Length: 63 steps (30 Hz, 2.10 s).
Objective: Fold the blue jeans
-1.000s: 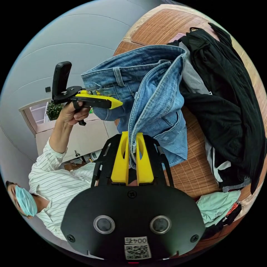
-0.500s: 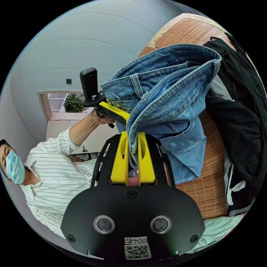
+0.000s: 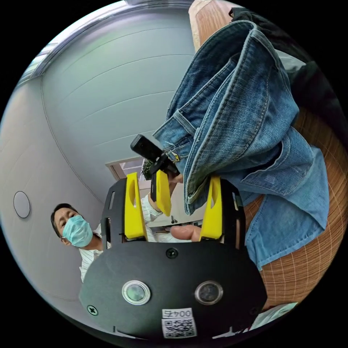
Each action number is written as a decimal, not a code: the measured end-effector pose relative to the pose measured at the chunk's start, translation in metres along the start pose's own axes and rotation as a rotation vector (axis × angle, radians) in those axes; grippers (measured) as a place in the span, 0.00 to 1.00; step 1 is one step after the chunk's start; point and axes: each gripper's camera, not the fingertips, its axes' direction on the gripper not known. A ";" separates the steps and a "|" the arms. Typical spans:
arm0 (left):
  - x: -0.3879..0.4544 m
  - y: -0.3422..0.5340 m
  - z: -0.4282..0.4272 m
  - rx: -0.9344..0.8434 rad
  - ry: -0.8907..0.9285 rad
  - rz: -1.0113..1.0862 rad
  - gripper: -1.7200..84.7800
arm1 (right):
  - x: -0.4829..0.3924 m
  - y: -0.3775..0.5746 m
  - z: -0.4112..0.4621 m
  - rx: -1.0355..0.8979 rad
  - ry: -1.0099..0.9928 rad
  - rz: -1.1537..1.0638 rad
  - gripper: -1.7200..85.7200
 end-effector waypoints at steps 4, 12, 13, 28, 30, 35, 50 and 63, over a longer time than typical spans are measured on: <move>0.052 -0.011 0.002 -0.080 -0.128 0.092 0.30 | 0.002 0.001 0.008 -0.007 0.013 0.087 0.34; 0.070 -0.002 -0.051 0.044 0.052 -0.011 0.25 | 0.010 0.010 0.030 -0.069 0.219 0.061 0.13; 0.080 -0.003 -0.057 0.040 0.039 -0.007 0.24 | 0.011 0.012 0.032 -0.066 0.232 0.046 0.11; 0.257 -0.039 -0.129 -0.078 -0.235 0.165 0.04 | -0.026 0.035 0.016 -0.085 0.135 0.016 0.08; 0.283 -0.045 -0.129 -0.085 -0.268 0.177 0.04 | -0.024 0.035 0.016 -0.062 0.057 0.020 0.09; 0.364 -0.058 -0.115 -0.212 -0.452 0.244 0.06 | -0.038 0.033 0.032 -0.038 -0.067 -0.007 0.28; 0.555 -0.060 -0.087 -0.412 -0.919 0.367 0.08 | -0.135 0.007 0.109 -0.025 0.538 0.232 0.28; 0.595 -0.016 -0.144 -0.355 -0.889 0.232 0.03 | -0.208 0.020 0.124 0.025 0.866 0.201 0.10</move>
